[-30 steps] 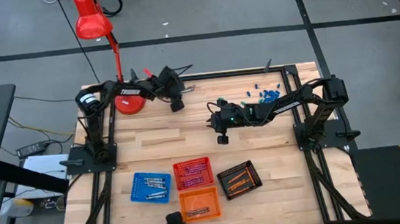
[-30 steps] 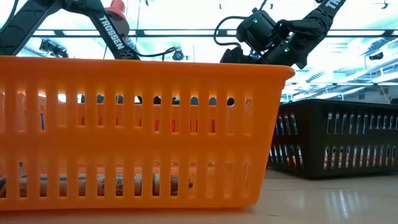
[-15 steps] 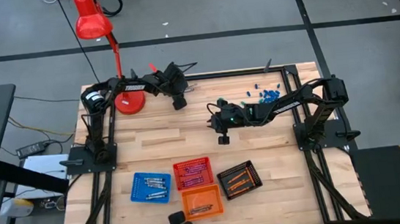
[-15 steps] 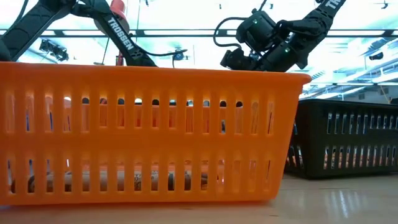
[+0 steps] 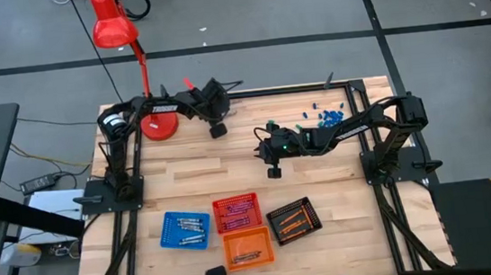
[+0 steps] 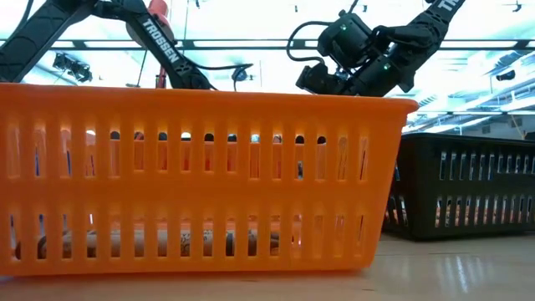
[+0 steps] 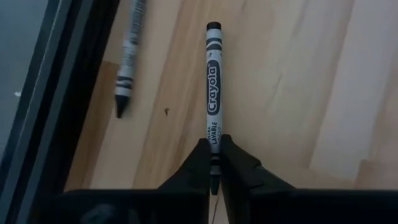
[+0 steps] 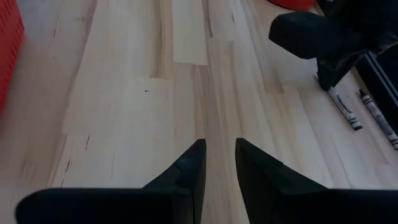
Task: Sort crayons
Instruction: Put the black crayon into the blue bin
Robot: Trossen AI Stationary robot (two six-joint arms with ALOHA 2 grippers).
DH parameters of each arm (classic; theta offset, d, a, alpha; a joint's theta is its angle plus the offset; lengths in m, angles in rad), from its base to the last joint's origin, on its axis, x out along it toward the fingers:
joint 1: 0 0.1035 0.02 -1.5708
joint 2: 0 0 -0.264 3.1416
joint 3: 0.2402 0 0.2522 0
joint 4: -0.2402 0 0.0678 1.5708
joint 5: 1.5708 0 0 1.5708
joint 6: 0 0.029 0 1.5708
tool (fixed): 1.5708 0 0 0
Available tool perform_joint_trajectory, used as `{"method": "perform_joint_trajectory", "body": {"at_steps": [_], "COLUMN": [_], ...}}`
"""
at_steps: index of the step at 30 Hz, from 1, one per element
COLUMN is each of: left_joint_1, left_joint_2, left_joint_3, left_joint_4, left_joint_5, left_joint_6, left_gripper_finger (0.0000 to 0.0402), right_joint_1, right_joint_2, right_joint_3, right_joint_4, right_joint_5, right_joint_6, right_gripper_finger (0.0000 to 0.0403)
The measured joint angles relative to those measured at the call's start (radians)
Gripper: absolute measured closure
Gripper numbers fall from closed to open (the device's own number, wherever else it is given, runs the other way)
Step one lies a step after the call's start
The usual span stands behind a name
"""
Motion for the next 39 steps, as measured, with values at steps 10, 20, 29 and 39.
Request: {"method": "perform_joint_trajectory", "body": {"at_steps": [10, 20, 29, 39], "left_joint_1": [-0.038, -0.06, -0.14, -0.325], "left_joint_2": [-0.04, -0.212, -0.38, -0.445], "left_joint_3": [-0.008, -0.008, -0.005, -0.011], "left_joint_4": [-0.082, -0.26, -0.631, -0.9], "left_joint_5": [0.003, 0.085, 0.351, 0.515], "left_joint_6": [0.022, -0.028, -0.095, -0.156], "left_gripper_finger": [0.0379, 0.0379, 0.0379, 0.0364], "right_joint_1": [0.0, 0.0, 0.0, 0.006], "right_joint_2": [0.0, 0.0, 0.0, 0.0], "right_joint_3": [0.0, 0.0, 0.0, 0.0], "right_joint_4": [-0.01, -0.012, -0.019, -0.025], "right_joint_5": [0.0, 0.0, 0.0, 0.0], "right_joint_6": [0.004, 0.001, 0.007, 0.007], "right_gripper_finger": [0.0312, 0.0312, 0.0312, 0.0312]}}
